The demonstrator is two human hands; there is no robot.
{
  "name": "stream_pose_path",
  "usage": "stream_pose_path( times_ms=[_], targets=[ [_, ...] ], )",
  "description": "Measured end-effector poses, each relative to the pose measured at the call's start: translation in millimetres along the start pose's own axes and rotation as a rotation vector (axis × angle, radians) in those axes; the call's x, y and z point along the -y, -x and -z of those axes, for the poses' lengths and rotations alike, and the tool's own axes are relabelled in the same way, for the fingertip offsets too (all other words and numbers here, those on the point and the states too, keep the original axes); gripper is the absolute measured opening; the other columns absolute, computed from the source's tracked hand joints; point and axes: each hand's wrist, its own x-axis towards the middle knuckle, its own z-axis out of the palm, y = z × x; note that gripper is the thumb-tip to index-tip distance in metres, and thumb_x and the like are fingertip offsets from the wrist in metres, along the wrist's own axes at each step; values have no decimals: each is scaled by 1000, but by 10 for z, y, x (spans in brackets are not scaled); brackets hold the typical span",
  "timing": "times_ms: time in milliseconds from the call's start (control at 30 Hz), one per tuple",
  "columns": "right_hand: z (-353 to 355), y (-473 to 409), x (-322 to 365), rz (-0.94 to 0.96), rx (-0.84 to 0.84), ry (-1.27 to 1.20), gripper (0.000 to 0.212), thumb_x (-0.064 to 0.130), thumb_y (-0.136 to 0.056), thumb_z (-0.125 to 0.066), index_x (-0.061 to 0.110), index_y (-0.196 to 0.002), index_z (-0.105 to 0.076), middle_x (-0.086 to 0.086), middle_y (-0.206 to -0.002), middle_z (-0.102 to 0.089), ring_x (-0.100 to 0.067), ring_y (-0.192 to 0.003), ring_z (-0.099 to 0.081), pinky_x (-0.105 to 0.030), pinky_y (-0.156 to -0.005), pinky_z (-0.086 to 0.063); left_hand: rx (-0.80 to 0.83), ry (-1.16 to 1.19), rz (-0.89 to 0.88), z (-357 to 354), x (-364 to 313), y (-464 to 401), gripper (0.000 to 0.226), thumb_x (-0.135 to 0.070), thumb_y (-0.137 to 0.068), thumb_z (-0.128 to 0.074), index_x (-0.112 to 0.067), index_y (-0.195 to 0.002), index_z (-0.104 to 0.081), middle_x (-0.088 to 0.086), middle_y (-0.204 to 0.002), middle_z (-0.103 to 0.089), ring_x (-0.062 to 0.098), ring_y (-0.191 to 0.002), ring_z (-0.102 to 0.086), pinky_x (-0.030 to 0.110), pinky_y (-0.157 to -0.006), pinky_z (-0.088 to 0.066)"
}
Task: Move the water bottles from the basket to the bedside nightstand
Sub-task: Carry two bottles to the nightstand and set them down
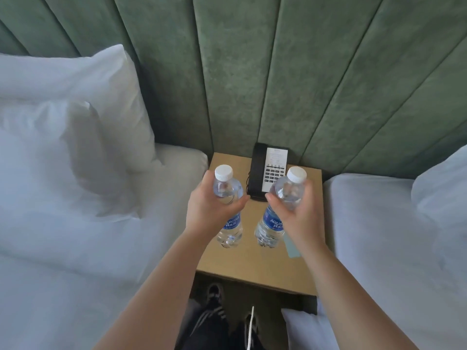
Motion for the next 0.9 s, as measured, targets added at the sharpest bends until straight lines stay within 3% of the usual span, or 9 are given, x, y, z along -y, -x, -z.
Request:
stream_pose_path(
  times_ms=[133,300,400,500,700,767,900],
  targets=[
    [-342,-393,-116,-71,38,-27,56,47,-71,-75,22,-114,-49,21,-95,-64,2,-90,-62,-13,-74,-46,49,-3,21,0,196,-564,46,-51,-58,-77,-39,-89,-44,-17,-85,-62,2,-81,-62,27,-64,-54],
    [-799,-890,-217,-133,66,18,54,53,-68,-72,26,-109,-50,21,-90,-66,6,-85,-61,-8,-70,-42,144,-78,14,-38,538,-1264,55,-46,-60,-82,-39,-89,-37,-20,-82,-56,-5,-77,-55,9,-55,-37],
    [-1085,-1172,-366,-176,134,34,55,48,-71,-75,23,-112,-49,14,-97,-66,2,-89,-61,-16,-74,-43,187,-127,36,-122,770,-1661,56,-46,-61,-82,-37,-92,-37,-19,-82,-56,-1,-76,-55,10,-53,-35],
    [-1371,-1431,-583,-174,178,85,59,42,-72,-78,20,-117,-47,8,-107,-64,-7,-98,-59,-23,-78,-43,217,-134,76,-256,1015,-2011,55,-45,-62,-81,-34,-96,-39,-16,-84,-57,7,-79,-58,22,-58,-44],
    [-1757,-1782,-1139,-266,240,90,65,40,-69,-81,25,-119,-43,8,-106,-60,-14,-101,-58,-28,-79,-42,277,-96,139,-526,1431,-2466,55,-42,-61,-81,-28,-96,-42,-10,-88,-59,11,-82,-59,25,-62,-47],
    [-1855,-1841,-1263,-290,239,102,63,41,-68,-81,28,-117,-43,11,-105,-60,-12,-99,-58,-24,-78,-43,270,-71,158,-597,1530,-2541,54,-42,-60,-80,-29,-95,-41,-11,-89,-59,9,-83,-59,21,-59,-43],
    [-2006,-1923,-1402,-282,267,133,55,49,-66,-79,42,-107,-44,26,-96,-58,5,-90,-55,-5,-68,-35,264,-38,176,-718,1691,-2654,54,-41,-61,-81,-34,-94,-39,-13,-91,-57,7,-87,-58,18,-59,-38]
  ],
)
